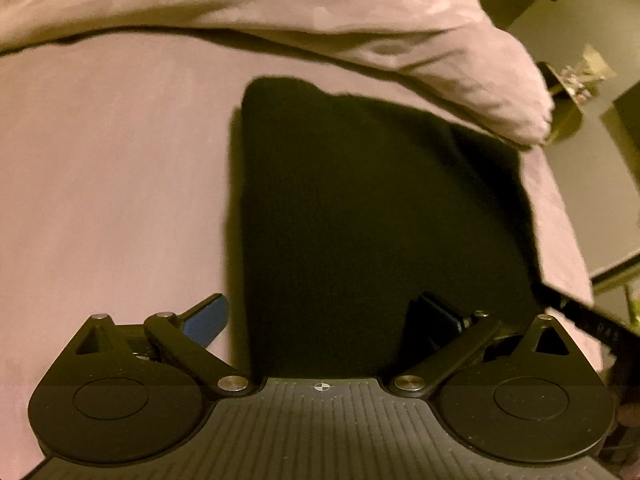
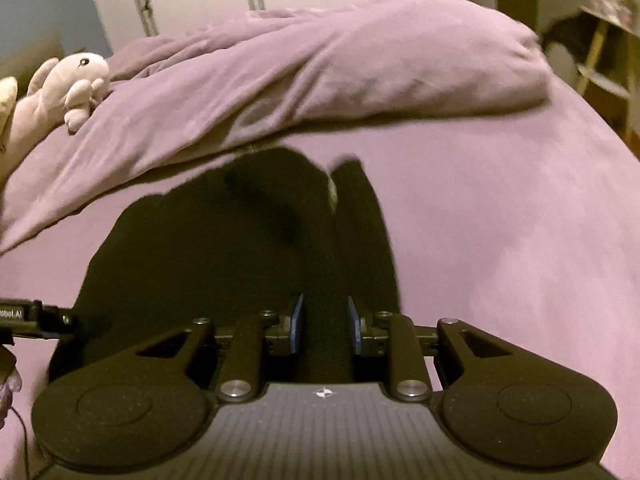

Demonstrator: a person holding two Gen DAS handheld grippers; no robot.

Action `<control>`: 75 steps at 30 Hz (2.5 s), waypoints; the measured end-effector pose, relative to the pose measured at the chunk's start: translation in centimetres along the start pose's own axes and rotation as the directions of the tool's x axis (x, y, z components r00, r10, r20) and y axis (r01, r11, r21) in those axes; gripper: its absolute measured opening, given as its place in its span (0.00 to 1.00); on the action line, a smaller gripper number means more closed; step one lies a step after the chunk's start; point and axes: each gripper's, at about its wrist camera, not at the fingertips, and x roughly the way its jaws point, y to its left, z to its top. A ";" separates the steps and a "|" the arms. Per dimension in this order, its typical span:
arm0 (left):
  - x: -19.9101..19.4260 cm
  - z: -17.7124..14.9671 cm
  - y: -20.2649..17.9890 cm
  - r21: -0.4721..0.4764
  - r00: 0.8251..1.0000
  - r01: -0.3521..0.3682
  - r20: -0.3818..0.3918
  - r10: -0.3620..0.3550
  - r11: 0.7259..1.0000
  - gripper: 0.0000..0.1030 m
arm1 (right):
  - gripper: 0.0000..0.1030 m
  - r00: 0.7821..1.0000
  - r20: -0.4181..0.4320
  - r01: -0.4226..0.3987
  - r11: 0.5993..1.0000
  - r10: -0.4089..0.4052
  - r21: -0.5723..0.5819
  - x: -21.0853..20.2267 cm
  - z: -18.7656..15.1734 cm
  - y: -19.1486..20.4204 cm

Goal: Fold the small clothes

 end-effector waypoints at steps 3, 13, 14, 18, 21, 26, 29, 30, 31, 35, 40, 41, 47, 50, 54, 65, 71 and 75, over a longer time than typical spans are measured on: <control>-2.1 -2.8 0.2 -0.046 0.999 0.033 0.003 -0.033 0.998 1.00 | 0.36 1.000 0.003 0.008 0.981 -0.009 0.196 -3.5 -4.0 -2.4; -3.5 -11.5 -1.5 0.066 0.997 -0.075 0.015 0.074 0.995 1.00 | 0.52 0.981 0.065 -0.180 0.740 0.181 0.648 -3.8 -10.8 -5.5; -3.4 -11.5 -1.6 0.066 0.996 -0.080 0.036 0.077 0.995 0.99 | 0.51 0.978 0.081 -0.197 0.728 0.192 0.657 -3.4 -10.8 -5.6; -2.6 -11.3 -1.7 0.053 0.989 -0.127 0.088 0.122 0.990 0.85 | 0.37 0.973 0.141 -0.229 0.683 0.183 0.694 -2.9 -10.6 -5.6; -2.5 -11.3 -1.7 0.050 0.981 -0.163 0.112 0.156 0.985 0.76 | 0.34 0.973 0.145 -0.229 0.660 0.181 0.716 -2.3 -10.5 -5.9; -3.0 -11.2 -0.7 0.040 0.983 -0.143 0.121 0.137 0.989 0.68 | 0.37 0.963 0.169 -0.263 0.585 0.212 0.767 -1.5 -11.2 -7.2; -3.0 -11.0 -0.7 0.018 0.984 -0.133 0.126 0.129 0.991 0.65 | 0.41 0.944 0.236 -0.324 0.511 0.230 0.796 -1.7 -11.7 -7.6; -2.9 -10.9 -0.7 0.004 0.985 -0.125 0.124 0.124 0.992 0.63 | 0.41 0.941 0.251 -0.335 0.510 0.228 0.793 -1.9 -11.7 -7.6; -3.1 -10.8 -0.5 -0.012 0.986 -0.115 0.123 0.115 0.993 0.62 | 0.37 0.942 0.253 -0.332 0.521 0.220 0.786 -2.1 -11.6 -7.5; -3.8 -10.3 0.1 -0.048 0.992 -0.073 0.101 0.077 0.996 0.57 | 0.28 0.970 0.152 -0.240 0.696 0.187 0.677 -2.9 -10.1 -6.9; -5.3 -9.1 1.5 0.010 0.999 -0.045 0.019 0.044 0.999 0.79 | 0.54 0.997 0.067 -0.050 0.933 0.028 0.357 -4.7 -6.6 -6.4; -5.8 -8.8 2.0 0.010 0.999 -0.040 0.011 0.040 0.999 0.82 | 0.57 0.997 0.071 -0.057 0.943 0.036 0.328 -4.7 -5.9 -6.7; -6.2 -6.0 2.1 0.055 0.998 0.057 0.012 -0.058 0.997 0.84 | 0.87 0.972 0.024 -0.233 0.941 0.234 0.247 -0.9 -1.1 -7.0; -6.1 -4.4 2.1 0.047 0.991 0.131 0.008 -0.131 0.990 0.84 | 0.87 0.960 -0.035 -0.266 0.941 0.280 0.211 2.2 0.6 -6.8; -7.4 -2.6 3.3 -0.021 0.968 0.236 0.086 -0.234 0.971 0.94 | 0.87 0.932 -0.103 -0.320 0.923 0.346 0.212 5.1 1.5 -6.6; 1.5 1.8 4.9 -0.268 0.963 0.259 -0.008 -0.271 0.928 0.97 | 0.77 0.908 -0.124 -0.363 0.900 0.399 0.241 8.2 2.0 -6.4; 4.8 2.6 3.3 -0.181 0.971 0.205 -0.084 -0.223 0.962 0.97 | 0.69 0.882 -0.134 -0.400 0.868 0.452 0.294 10.5 2.7 -6.8; 5.3 2.8 2.1 -0.118 0.982 0.167 -0.067 -0.176 0.979 0.95 | 0.70 0.871 -0.122 -0.421 0.852 0.475 0.312 11.8 2.7 -6.3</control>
